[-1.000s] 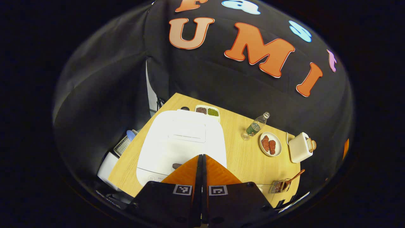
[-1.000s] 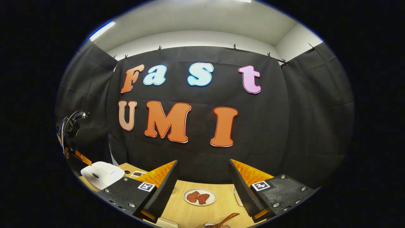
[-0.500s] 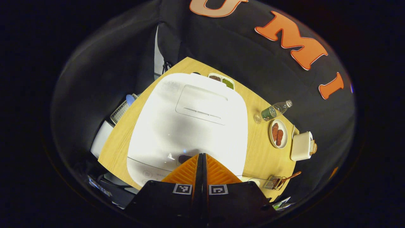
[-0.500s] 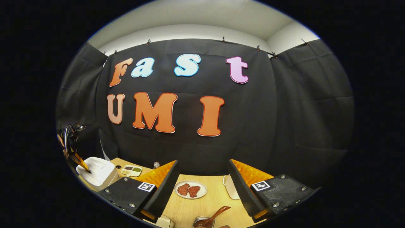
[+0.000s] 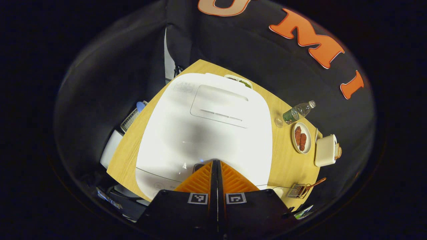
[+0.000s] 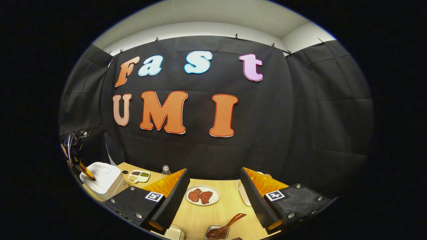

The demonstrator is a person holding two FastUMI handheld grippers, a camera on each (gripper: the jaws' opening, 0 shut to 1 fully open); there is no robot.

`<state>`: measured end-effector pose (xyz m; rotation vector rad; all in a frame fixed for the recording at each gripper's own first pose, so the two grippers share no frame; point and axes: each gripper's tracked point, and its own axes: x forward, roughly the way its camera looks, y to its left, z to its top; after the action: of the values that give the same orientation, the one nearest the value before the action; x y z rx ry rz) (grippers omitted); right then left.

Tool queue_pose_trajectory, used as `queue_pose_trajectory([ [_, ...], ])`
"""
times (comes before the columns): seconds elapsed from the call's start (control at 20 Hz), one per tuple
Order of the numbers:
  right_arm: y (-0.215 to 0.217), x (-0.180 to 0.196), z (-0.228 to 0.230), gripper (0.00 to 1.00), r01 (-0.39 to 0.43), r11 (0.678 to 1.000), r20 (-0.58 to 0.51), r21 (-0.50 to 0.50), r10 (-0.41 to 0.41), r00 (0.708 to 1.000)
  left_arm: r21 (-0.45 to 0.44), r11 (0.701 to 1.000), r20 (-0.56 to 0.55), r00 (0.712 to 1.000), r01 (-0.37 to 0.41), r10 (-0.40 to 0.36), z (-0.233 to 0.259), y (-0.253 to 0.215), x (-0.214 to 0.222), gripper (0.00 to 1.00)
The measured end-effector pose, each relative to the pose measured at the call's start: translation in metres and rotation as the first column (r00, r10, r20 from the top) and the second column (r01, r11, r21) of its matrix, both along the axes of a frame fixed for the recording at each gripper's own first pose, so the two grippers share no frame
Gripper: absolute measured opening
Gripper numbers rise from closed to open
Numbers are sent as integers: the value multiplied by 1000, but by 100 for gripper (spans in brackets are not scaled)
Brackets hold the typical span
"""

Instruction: Close the left gripper, press the button to open the rice cooker; take a wooden spoon from the chopstick holder with the right hand, scoop a spoonful of rice and pour it into the rice cooker, then put the wooden spoon back into the chopstick holder.

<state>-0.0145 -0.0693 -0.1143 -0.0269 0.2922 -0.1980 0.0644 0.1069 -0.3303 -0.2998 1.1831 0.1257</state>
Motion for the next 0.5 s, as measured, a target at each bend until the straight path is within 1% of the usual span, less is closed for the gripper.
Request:
queue_pose_trajectory([
  [0.1,-3,0,-5,95,-2,1000,-11,-19,1,1000,41,999,122,992,-8,3,19,1,10,6],
  [0.15,-6,-2,-8,95,1,1000,-17,-25,-2,1000,22,998,220,974,-53,47,33,-2,18,6],
  [0.2,-7,-2,-10,95,4,1000,-23,-22,-5,1000,14,995,305,948,-97,88,49,-3,26,6],
  [0.25,-6,-2,-14,95,7,1000,-31,-11,-7,999,8,991,383,916,-131,118,64,-1,31,6],
  [0.3,-5,-2,-16,95,8,1000,-37,4,-8,999,13,987,441,887,-161,139,78,3,34,6],
  [0.35,-3,-2,-16,95,4,1000,-35,16,-3,999,5,984,495,855,-177,151,92,5,31,12],
  [0.4,-1,-2,-16,95,-4,1000,-31,24,4,1000,11,982,546,824,-189,152,106,6,30,6],
  [0.5,-1,0,-16,95,-6,1000,-27,27,7,1000,26,980,646,752,-197,134,137,11,31,6],
])
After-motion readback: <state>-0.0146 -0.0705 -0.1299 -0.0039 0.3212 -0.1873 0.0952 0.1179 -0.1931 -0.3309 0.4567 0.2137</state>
